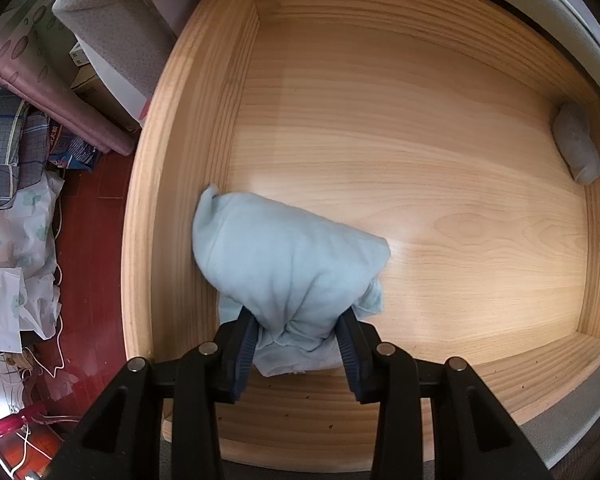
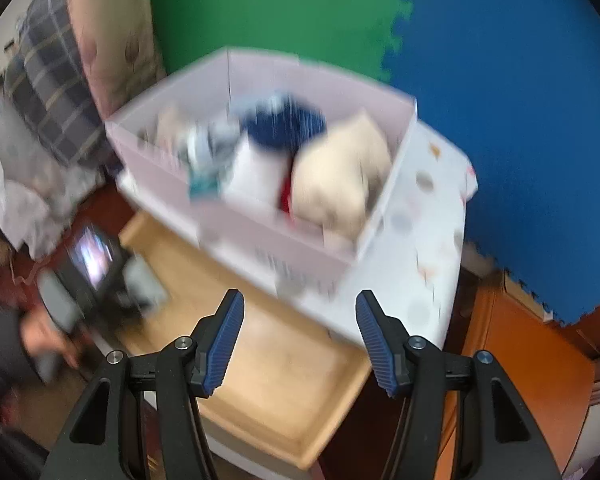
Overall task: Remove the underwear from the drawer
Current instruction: 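Bring the right tool back into the drawer toward the grey knit sock, then close the right tool on the grey knit sock against the drawer wall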
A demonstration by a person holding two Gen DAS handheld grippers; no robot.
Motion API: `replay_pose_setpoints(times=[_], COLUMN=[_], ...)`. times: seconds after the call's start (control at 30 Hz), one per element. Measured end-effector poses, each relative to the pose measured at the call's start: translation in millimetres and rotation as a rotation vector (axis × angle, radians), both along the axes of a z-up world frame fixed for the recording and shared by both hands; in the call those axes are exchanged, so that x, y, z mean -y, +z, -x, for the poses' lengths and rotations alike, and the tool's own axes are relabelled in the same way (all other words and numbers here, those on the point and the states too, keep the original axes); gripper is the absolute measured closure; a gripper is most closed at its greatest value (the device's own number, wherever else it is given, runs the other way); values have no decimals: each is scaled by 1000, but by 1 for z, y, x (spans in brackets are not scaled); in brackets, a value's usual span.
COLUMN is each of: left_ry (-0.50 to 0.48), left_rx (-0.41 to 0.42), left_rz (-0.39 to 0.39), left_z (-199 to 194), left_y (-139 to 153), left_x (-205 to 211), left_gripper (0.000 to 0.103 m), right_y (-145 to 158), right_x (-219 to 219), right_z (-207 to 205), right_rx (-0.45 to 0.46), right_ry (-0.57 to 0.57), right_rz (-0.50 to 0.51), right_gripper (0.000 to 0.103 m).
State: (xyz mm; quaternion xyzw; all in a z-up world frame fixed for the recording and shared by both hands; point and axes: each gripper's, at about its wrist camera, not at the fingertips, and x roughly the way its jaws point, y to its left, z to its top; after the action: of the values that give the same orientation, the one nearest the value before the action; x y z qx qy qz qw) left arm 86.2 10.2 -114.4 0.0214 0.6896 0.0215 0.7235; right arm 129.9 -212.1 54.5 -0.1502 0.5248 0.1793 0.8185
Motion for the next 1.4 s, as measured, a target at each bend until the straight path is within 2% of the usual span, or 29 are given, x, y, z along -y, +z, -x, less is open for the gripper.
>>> replay_pose_setpoints(times=[0.13, 0.27, 0.4, 0.57, 0.83, 1.17, 1.4], left_ry=[-9, -27, -86, -95, -49, -45, -41], left_rx=[4, 13, 24, 47, 91, 99, 105], left_rz=[0, -9, -56, -55, -35, -25, -20], left_z=[2, 6, 12, 14, 17, 15, 15], left_y=[0, 0, -2, 0, 5, 5, 2], left_x=[0, 1, 8, 10, 1, -4, -10], left_gripper=[65, 65, 63, 63, 63, 63, 63], right_y=[-55, -101, -130, -157, -178, -196, -200], right_x=[10, 2, -5, -8, -4, -3, 8], right_z=[15, 22, 17, 5, -5, -17, -14], right_rx=[-39, -25, -10, -4, 20, 80, 124], right_ry=[16, 77, 88, 88, 66, 80, 84], right_rz=[60, 160, 232, 313, 355, 429, 391], right_gripper=[49, 49, 49, 49, 49, 50, 51])
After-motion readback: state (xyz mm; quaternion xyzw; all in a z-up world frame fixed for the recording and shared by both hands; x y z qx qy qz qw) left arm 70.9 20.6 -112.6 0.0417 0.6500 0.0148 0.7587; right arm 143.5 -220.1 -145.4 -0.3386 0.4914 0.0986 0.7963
